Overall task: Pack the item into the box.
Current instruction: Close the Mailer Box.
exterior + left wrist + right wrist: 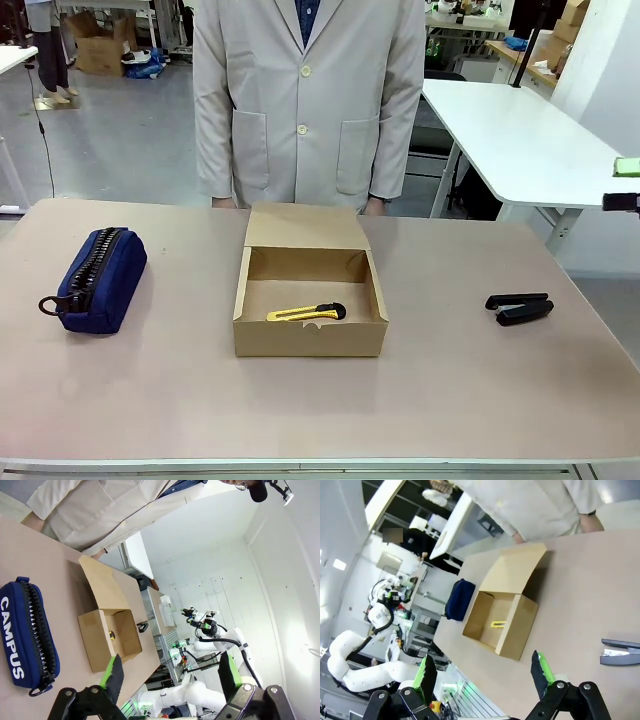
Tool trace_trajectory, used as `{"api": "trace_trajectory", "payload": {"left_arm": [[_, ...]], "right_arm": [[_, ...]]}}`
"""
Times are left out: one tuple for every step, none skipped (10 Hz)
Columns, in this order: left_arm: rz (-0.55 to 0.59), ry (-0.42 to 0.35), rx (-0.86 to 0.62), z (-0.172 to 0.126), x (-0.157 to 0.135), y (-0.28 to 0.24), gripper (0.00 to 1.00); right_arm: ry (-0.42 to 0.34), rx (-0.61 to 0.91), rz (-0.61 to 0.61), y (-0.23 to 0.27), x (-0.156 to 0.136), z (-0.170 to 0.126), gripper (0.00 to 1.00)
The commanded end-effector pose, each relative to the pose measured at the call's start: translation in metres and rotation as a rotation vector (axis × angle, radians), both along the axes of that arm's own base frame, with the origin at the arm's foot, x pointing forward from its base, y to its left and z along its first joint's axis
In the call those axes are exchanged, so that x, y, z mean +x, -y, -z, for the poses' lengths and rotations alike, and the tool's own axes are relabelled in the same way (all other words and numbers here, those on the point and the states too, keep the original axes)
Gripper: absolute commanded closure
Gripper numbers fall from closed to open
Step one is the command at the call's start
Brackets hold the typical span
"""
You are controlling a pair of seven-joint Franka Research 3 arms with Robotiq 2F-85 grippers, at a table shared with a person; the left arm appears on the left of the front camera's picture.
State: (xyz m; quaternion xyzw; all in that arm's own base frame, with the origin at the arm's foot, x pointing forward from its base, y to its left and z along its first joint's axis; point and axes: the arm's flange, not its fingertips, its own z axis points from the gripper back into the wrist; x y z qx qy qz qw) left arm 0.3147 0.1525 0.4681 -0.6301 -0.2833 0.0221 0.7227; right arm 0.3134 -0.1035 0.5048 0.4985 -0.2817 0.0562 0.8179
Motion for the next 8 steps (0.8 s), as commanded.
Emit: {"api": "trace_trajectory", "payload": {"left_arm": [[0.000,0.026,-0.012,-0.0010,-0.0001,0.0016,0.00],[0.000,0.026,-0.012,-0.0010,-0.0001,0.0016,0.00],[0.000,0.026,-0.012,-0.0010,-0.0001,0.0016,0.00],[0.000,0.026,-0.012,-0.0010,-0.0001,0.0016,0.00],[0.000,0.026,-0.012,-0.0010,-0.0001,0.0016,0.00],[0.000,0.026,-0.012,-0.0010,-0.0001,0.0016,0.00],[0.000,0.026,-0.012,-0.0010,-0.0001,0.0016,0.00],[0.000,0.026,-0.012,-0.0010,-0.0001,0.0016,0.00]], "right_arm": [[0.011,-0.015,-0.016,0.0039,0.0014,-0.0003,0.00],[0.011,-0.015,-0.016,0.0039,0.0014,-0.0003,0.00],[0.011,-0.015,-0.016,0.0039,0.0014,-0.0003,0.00],[0.011,-0.015,-0.016,0.0039,0.0014,-0.0003,0.00],[0.011,-0.015,-0.016,0.0039,0.0014,-0.0003,0.00],[0.011,-0.015,-0.016,0.0039,0.0014,-0.0003,0.00],[0.011,-0.015,-0.016,0.0039,0.0014,-0.0003,0.00],[0.011,-0.015,-0.016,0.0039,0.0014,-0.0003,0.00]]}}
